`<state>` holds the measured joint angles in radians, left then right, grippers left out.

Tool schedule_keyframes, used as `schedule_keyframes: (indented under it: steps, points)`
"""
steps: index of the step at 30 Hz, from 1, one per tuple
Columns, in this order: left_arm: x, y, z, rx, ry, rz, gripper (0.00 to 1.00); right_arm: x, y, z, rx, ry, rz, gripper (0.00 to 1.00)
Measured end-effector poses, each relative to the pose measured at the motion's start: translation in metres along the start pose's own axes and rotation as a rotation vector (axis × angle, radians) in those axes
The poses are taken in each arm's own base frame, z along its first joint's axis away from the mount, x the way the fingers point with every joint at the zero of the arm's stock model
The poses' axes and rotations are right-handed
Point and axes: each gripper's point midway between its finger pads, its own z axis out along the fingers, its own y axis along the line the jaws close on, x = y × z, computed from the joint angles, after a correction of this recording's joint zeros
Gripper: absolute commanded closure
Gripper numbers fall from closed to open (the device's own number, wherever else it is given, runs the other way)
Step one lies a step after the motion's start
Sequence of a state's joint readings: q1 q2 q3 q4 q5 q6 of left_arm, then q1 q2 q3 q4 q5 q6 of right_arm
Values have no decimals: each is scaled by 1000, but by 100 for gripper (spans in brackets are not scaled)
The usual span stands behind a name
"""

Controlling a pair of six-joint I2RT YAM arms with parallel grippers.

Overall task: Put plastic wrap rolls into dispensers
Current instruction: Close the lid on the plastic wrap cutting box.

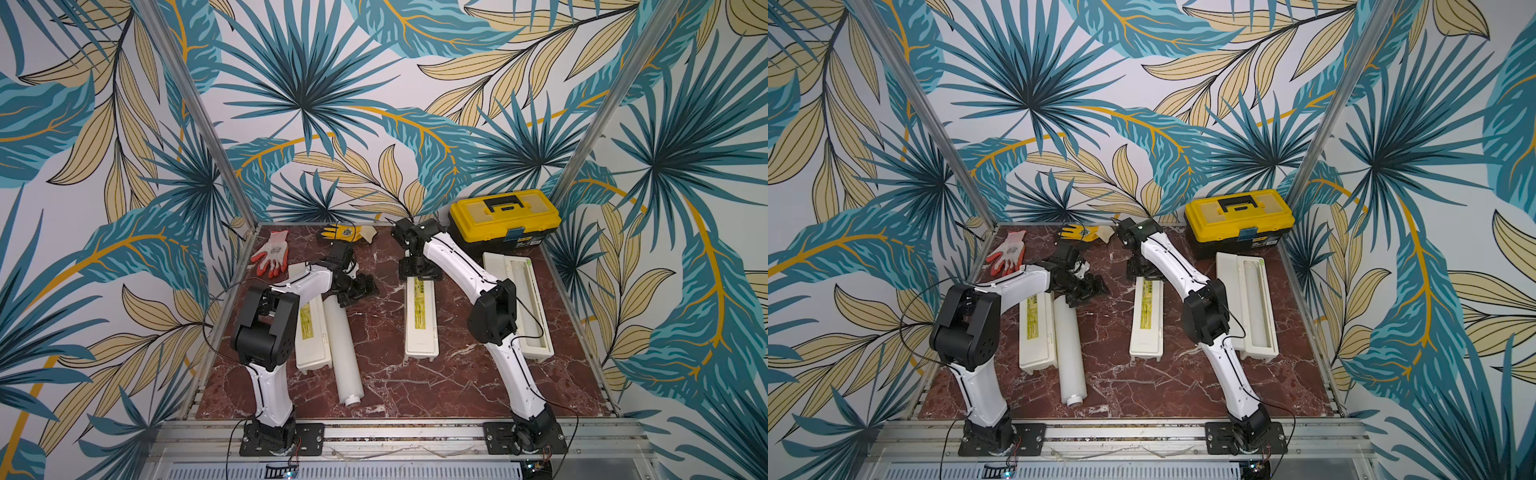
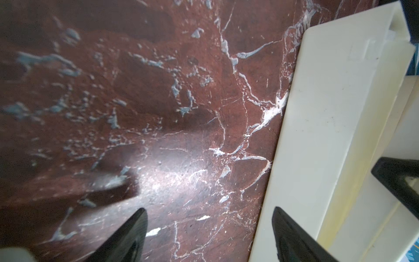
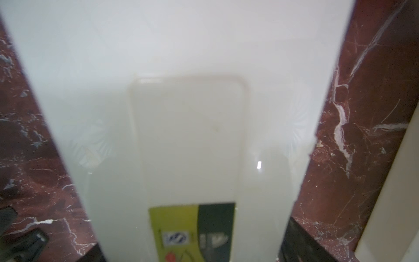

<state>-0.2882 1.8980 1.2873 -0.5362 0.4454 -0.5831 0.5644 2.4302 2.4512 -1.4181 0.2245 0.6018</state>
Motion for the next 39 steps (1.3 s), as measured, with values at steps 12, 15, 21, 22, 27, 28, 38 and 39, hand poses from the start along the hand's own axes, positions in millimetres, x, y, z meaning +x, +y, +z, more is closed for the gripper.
schedule_keyframes:
  steps: [12,15,21,22,27,28,38,39]
  points:
    - [1,0,0,3,3,3,13,-3,2,17,3,14,8,10]
    - [1,0,1,4,7,2,13,-4,1,17,2,14,10,7]
    - [2,0,3,10,15,0,13,-5,0,18,6,11,13,1]
    - [2,-1,3,12,17,0,13,-5,0,18,6,11,13,1]
    - [4,-2,4,21,26,-1,13,-8,1,18,0,2,11,1]
    - [4,-2,4,23,28,-1,13,-9,1,18,-1,-4,11,1]
    - [11,-10,5,56,54,23,12,-23,8,9,-53,-63,16,1]
    - [12,-11,5,61,59,27,12,-25,8,3,-62,-74,12,1]
